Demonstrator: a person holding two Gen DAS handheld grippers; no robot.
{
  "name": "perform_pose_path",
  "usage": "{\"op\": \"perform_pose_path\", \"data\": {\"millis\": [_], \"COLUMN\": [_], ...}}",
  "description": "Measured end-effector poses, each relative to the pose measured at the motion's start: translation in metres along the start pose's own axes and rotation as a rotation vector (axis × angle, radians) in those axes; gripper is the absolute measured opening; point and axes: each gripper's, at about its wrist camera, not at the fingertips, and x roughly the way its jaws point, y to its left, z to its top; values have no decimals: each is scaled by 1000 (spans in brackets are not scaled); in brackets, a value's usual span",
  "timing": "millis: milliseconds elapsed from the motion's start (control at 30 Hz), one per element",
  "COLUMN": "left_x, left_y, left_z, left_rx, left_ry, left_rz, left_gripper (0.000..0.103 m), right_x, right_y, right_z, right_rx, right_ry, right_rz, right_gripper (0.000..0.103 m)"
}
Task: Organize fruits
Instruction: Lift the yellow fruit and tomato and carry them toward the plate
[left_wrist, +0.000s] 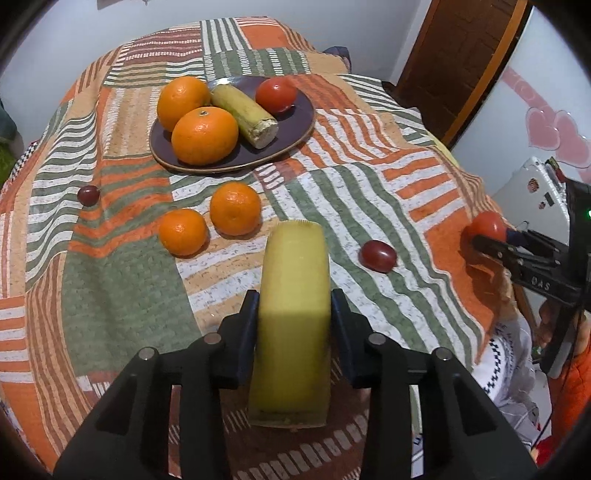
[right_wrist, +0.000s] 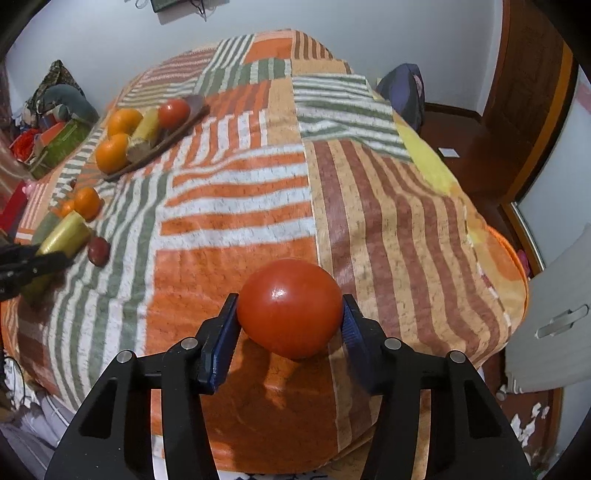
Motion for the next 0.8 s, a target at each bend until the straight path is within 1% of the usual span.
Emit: {"op": "perform_pose_path", "data": {"millis": [100, 267, 400, 500, 633, 800], "left_x": [-2, 13, 22, 22, 10, -17], "left_y": [-5, -12, -12, -9, -4, -3], "left_z": [-2, 3, 10, 13, 19, 32], "left_rx": [7, 38, 53, 43, 22, 32], "left_ry": [-8, 9, 20, 20, -16, -90], "left_rz": [-24, 5, 6, 1, -1, -7], "left_gripper": [38, 38, 38, 38, 37, 37], "right_x": [-7, -15, -16, -15, -14, -16], "right_y": [5, 14, 22, 27, 35, 44], "right_z": [8, 23, 33, 39, 45, 57], "right_rx": [-17, -35, -50, -65, -81, -97], "right_ry": [-29, -70, -92, -97, -105, -124], "right_rz": [0, 18, 35, 41, 54, 67], "right_gripper": [50, 50, 50, 50, 50, 50]}}
